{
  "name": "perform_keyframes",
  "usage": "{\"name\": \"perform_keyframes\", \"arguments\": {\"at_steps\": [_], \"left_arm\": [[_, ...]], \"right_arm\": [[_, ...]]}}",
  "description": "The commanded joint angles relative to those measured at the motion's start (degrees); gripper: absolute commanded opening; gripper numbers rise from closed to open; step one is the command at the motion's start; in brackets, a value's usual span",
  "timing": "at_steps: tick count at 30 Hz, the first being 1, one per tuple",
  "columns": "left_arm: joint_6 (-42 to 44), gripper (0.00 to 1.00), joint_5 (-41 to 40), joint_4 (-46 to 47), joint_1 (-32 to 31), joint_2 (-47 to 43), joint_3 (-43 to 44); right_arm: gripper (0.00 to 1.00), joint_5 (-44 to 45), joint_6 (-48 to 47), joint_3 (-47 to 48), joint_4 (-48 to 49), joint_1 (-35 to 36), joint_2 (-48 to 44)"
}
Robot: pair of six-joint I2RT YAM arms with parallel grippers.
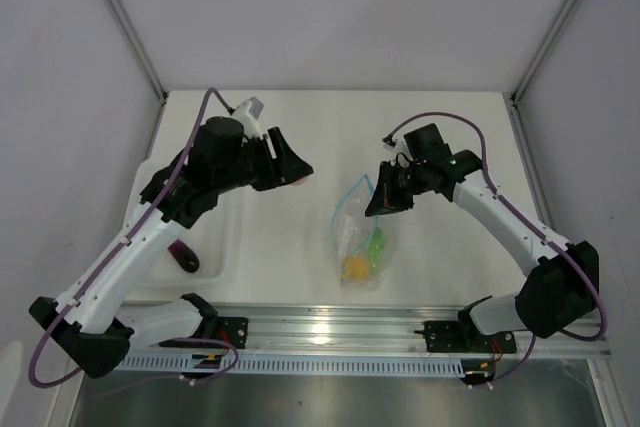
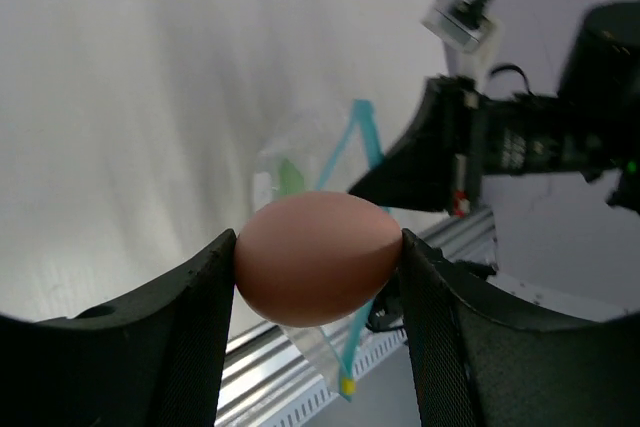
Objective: Place the food in the zip-top bag and seal the zipper
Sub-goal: Place the fake food in the zipper food storage bag.
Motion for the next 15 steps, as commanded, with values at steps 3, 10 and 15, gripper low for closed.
{"name": "perform_keyframes", "arguments": {"at_steps": [3, 10, 15], "left_arm": [[-1.8, 0.01, 6.3, 4.3, -9.1, 0.7, 2.1], [-1.4, 0.01, 14.1, 8.4, -15.3, 8.2, 2.0], [-1.0, 0.01, 17.1, 8.2, -16.8, 12.5, 2.2]], "right_arm": [[0.00, 2.1, 2.0, 4.5, -0.9, 1.6, -2.3], [0.00, 2.3, 3.6, 5.5, -1.3, 2.1, -3.7], [0.00, 2.0, 4.7, 5.6, -1.7, 2.4, -5.3]]}}
